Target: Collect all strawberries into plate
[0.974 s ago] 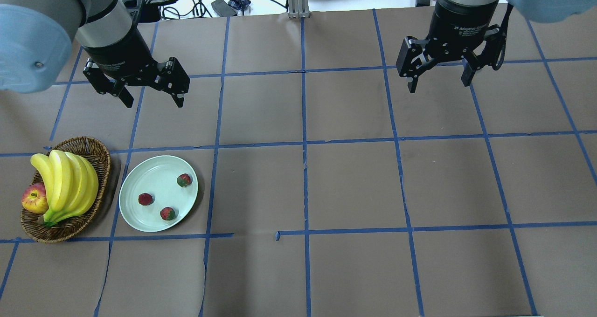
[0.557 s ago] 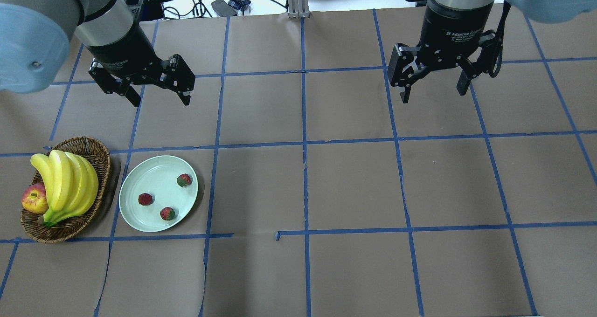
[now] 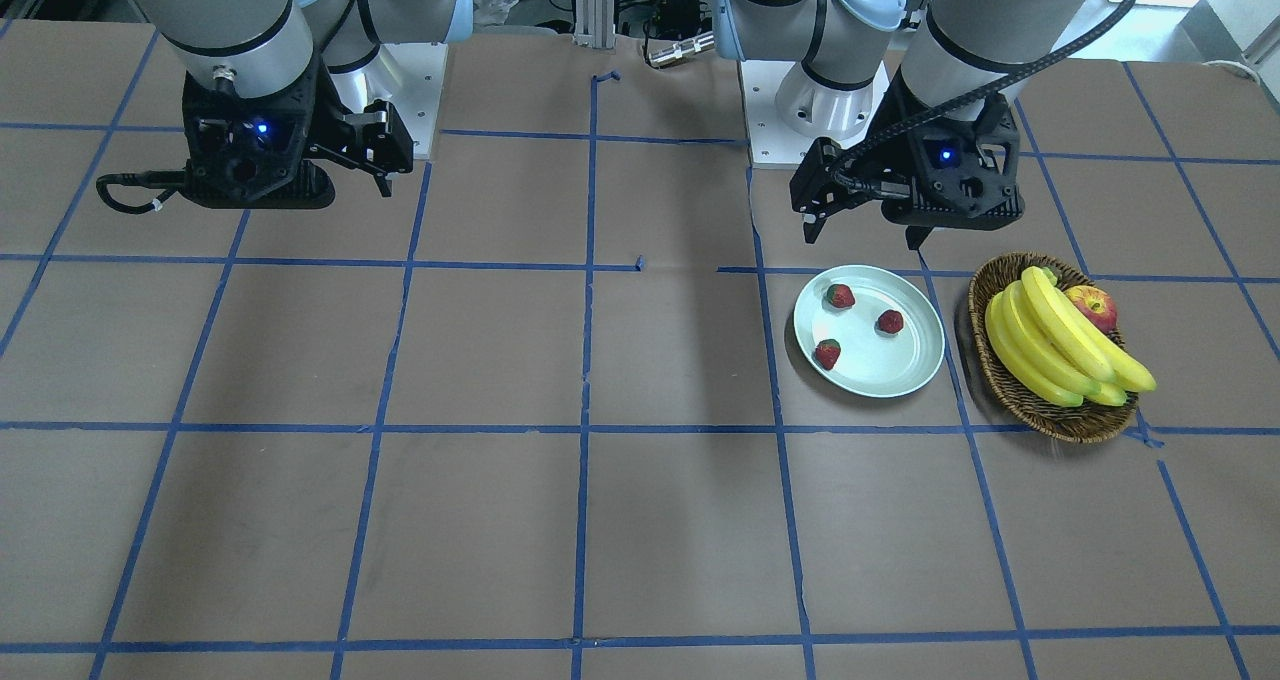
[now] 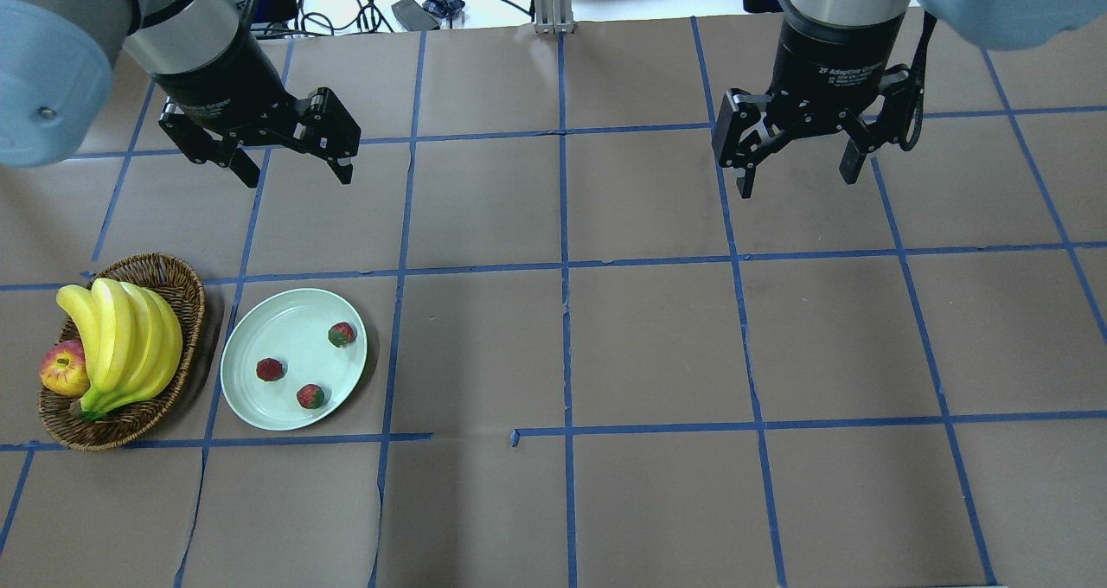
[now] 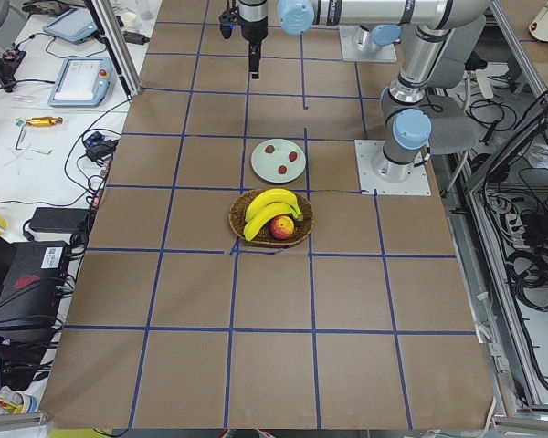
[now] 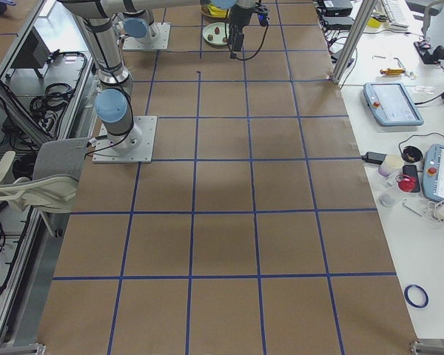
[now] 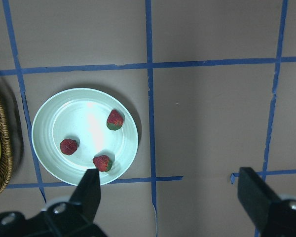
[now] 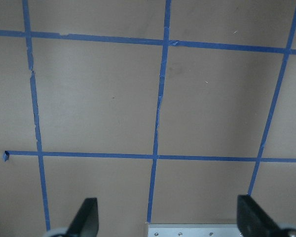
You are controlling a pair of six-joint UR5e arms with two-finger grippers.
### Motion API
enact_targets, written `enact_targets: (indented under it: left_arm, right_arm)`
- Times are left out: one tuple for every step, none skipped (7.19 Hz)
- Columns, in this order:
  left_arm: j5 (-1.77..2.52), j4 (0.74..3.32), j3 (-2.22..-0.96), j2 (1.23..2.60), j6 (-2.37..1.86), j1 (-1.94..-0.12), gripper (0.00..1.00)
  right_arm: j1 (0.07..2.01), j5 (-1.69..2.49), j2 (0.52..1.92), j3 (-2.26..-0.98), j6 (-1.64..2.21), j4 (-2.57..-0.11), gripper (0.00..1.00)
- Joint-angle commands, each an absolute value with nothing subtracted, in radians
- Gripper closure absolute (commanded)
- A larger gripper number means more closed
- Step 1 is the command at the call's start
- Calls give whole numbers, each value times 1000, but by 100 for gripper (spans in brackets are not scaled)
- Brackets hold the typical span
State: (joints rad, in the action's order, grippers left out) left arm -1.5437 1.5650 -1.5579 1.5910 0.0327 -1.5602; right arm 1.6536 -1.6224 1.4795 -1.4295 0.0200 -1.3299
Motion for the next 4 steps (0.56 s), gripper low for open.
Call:
enact_targets:
  left_arm:
    - [-1551, 1574, -1549, 1588, 35, -1560, 0]
    - [-1548, 1592, -1561, 1591, 35, -1562, 0]
    - [-1548, 1606, -1563, 1591, 37, -1560, 0]
    - [-1552, 1611, -1559, 1589, 50, -1556, 0]
  right_arm:
    - [1649, -1621, 1477, -1434, 20, -1391, 0]
    - [1649, -1623, 1477, -1434, 37, -1428, 0]
    - [1651, -1618, 1477, -1434, 41, -1430, 0]
    - [1651, -1585, 1479, -1434, 41, -1430, 0]
